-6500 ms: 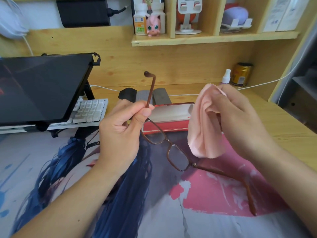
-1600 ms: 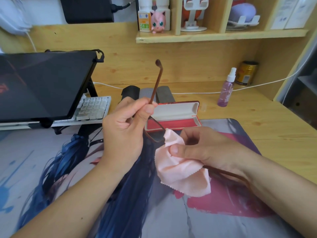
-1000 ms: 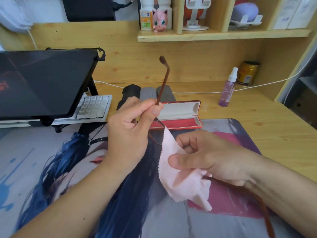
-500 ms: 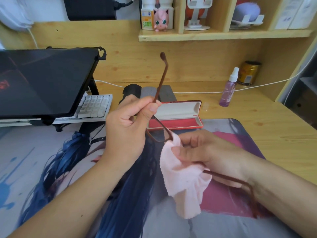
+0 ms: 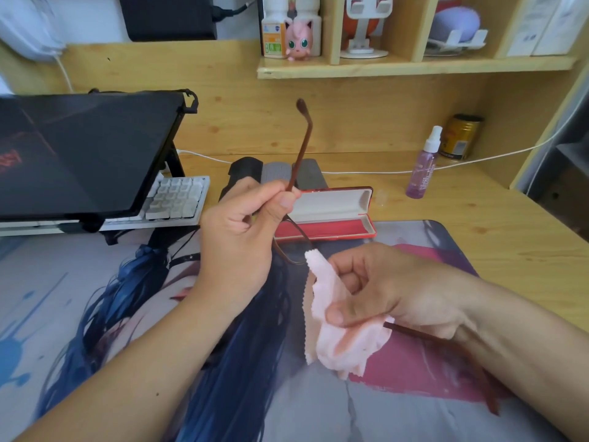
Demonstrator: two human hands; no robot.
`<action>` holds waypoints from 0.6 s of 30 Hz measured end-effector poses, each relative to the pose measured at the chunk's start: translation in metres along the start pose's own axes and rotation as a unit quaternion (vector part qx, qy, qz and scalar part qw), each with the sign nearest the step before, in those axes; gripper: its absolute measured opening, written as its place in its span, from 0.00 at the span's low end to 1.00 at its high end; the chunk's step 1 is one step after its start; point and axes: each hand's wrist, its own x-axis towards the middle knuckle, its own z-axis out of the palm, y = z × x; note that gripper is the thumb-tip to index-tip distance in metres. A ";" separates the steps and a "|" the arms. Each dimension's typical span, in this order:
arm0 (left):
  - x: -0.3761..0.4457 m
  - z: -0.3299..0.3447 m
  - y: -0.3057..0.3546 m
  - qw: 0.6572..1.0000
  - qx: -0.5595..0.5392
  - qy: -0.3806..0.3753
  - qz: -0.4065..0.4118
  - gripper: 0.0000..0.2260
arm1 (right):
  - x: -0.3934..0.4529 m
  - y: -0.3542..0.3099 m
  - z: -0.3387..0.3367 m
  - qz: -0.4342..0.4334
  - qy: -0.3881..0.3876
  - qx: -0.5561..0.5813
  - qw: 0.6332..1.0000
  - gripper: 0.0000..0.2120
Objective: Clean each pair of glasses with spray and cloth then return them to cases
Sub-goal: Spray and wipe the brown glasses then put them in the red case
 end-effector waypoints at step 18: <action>-0.012 0.013 0.002 0.990 -0.011 -0.122 0.064 0.04 | -0.001 -0.005 -0.002 -0.036 0.015 0.048 0.998 0.08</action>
